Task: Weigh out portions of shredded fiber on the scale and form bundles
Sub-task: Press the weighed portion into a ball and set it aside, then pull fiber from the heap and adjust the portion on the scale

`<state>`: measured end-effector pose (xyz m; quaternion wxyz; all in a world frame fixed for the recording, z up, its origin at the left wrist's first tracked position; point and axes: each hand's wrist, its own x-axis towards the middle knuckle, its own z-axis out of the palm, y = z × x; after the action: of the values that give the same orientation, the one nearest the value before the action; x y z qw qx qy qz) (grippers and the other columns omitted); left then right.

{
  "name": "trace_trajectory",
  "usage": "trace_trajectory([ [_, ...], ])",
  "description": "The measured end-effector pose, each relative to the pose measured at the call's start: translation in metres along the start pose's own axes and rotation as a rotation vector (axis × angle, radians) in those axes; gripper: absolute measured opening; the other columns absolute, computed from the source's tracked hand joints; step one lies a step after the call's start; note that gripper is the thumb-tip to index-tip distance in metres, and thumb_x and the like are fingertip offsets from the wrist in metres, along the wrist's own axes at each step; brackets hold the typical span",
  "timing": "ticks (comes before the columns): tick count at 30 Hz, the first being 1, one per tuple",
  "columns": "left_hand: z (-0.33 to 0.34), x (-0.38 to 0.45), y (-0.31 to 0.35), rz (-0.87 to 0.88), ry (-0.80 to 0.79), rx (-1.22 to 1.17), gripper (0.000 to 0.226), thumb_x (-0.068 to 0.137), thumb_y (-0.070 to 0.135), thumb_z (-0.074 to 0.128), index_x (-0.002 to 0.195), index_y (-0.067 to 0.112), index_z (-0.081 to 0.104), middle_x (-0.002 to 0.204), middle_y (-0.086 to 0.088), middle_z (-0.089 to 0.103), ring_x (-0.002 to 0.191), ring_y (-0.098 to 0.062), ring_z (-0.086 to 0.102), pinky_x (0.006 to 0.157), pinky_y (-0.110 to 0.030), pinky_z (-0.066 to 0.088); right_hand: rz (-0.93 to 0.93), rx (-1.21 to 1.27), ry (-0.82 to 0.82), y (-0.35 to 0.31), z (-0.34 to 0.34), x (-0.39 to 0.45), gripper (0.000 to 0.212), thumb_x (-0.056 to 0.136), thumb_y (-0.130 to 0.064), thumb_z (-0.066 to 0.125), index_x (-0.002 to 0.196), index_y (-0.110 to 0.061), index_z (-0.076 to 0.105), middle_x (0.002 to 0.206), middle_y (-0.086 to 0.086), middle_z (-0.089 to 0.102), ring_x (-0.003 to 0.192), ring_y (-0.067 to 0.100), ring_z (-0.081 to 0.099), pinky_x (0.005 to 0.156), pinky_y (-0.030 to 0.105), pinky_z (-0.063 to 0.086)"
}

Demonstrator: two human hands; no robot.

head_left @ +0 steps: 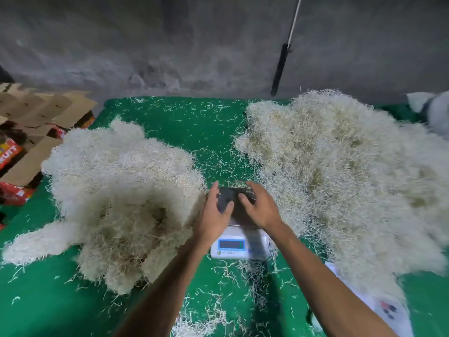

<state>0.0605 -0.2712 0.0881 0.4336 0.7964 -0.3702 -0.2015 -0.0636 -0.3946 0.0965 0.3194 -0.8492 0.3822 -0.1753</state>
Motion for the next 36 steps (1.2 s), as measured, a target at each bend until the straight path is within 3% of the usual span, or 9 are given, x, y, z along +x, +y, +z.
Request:
trace_trajectory([
  [10, 0.141, 0.041, 0.035, 0.102, -0.313, 0.224, 0.108, 0.084, 0.036, 0.08, 0.161, 0.033, 0.004, 0.166, -0.003, 0.026, 0.147, -0.027, 0.035, 0.115, -0.049, 0.038, 0.084, -0.107, -0.136, 0.133, -0.048, -0.014, 0.09, 0.089, -0.053, 0.073, 0.157, -0.014, 0.03, 0.16, 0.015, 0.037, 0.144, 0.033, 0.038, 0.12, 0.045, 0.028],
  [15, 0.184, 0.084, 0.048, 0.155, -0.328, 0.252, 0.081, 0.092, 0.004, 0.067, 0.16, 0.013, 0.024, 0.161, -0.014, 0.032, 0.143, -0.028, 0.039, 0.106, -0.02, 0.034, -0.031, -0.304, -0.225, 0.181, -0.029, 0.003, 0.092, 0.085, -0.049, 0.077, 0.159, -0.021, 0.031, 0.167, 0.016, 0.023, 0.154, 0.034, 0.023, 0.12, 0.039, 0.011],
  [19, 0.206, 0.125, 0.047, 0.227, -0.421, 0.453, 0.066, 0.102, 0.027, 0.057, 0.159, 0.011, 0.025, 0.159, -0.018, 0.034, 0.144, -0.033, 0.037, 0.118, -0.048, 0.034, -0.038, -0.333, -0.217, 0.209, -0.019, 0.034, 0.085, 0.087, -0.066, 0.052, 0.156, -0.02, 0.033, 0.167, 0.016, 0.023, 0.154, 0.032, 0.025, 0.128, 0.047, 0.016],
  [23, 0.231, 0.167, 0.051, 0.063, -0.473, 0.507, 0.059, 0.109, 0.048, 0.025, 0.156, 0.013, 0.026, 0.154, -0.019, 0.04, 0.138, -0.035, 0.045, 0.111, -0.052, 0.041, 0.019, -0.204, -0.196, 0.23, -0.012, 0.071, 0.086, 0.094, -0.036, 0.07, 0.161, -0.016, 0.02, 0.164, 0.014, 0.029, 0.15, 0.03, 0.032, 0.123, 0.044, 0.031],
  [27, 0.257, 0.173, 0.064, -0.104, -0.528, 0.217, 0.056, 0.109, 0.048, 0.018, 0.116, 0.006, 0.055, 0.102, -0.013, 0.059, 0.085, -0.021, 0.057, 0.076, -0.035, 0.048, 0.133, 0.063, 0.091, 0.241, -0.01, 0.092, 0.067, 0.1, -0.028, 0.057, 0.158, -0.01, 0.027, 0.156, 0.013, 0.042, 0.142, 0.02, 0.044, 0.119, 0.037, 0.039],
  [29, 0.266, 0.157, 0.073, -0.367, -0.535, -0.088, 0.059, 0.107, 0.052, 0.019, 0.135, 0.011, 0.051, 0.125, -0.014, 0.055, 0.109, -0.022, 0.057, 0.092, -0.039, 0.044, 0.327, 0.27, 0.179, 0.244, -0.008, 0.089, 0.063, 0.102, -0.03, 0.057, 0.157, -0.015, 0.032, 0.134, 0.007, 0.061, 0.113, -0.002, 0.055, 0.102, 0.025, 0.051],
  [31, 0.268, 0.133, 0.08, -0.604, -0.484, -0.288, 0.058, 0.107, 0.054, 0.024, 0.153, 0.02, 0.035, 0.138, -0.001, 0.049, 0.119, -0.013, 0.05, 0.099, -0.034, 0.038, 0.497, 0.484, 0.224, 0.242, -0.005, 0.077, 0.043, 0.103, -0.03, 0.056, 0.144, -0.021, 0.048, 0.083, -0.001, 0.062, 0.06, 0.0, 0.051, 0.058, 0.023, 0.059],
  [33, 0.265, 0.099, 0.082, -0.688, -0.434, -0.382, 0.065, 0.103, 0.063, 0.033, 0.156, 0.026, 0.031, 0.149, -0.001, 0.045, 0.125, -0.014, 0.047, 0.105, -0.041, 0.04, 0.607, 0.599, 0.293, 0.234, -0.003, 0.061, 0.022, 0.104, -0.038, 0.05, 0.108, -0.02, 0.061, 0.069, 0.0, 0.054, 0.053, 0.009, 0.045, 0.047, 0.035, 0.055],
  [36, 0.255, 0.047, 0.074, -0.818, -0.442, -0.543, 0.101, 0.072, 0.095, 0.045, 0.157, 0.044, 0.023, 0.168, 0.003, 0.017, 0.15, -0.024, 0.027, 0.118, -0.057, 0.028, 0.614, 0.713, 0.376, 0.2, -0.008, 0.031, 0.033, 0.1, -0.04, 0.038, 0.073, -0.021, 0.043, 0.06, -0.013, 0.042, 0.051, 0.007, 0.033, 0.049, 0.023, 0.032],
])
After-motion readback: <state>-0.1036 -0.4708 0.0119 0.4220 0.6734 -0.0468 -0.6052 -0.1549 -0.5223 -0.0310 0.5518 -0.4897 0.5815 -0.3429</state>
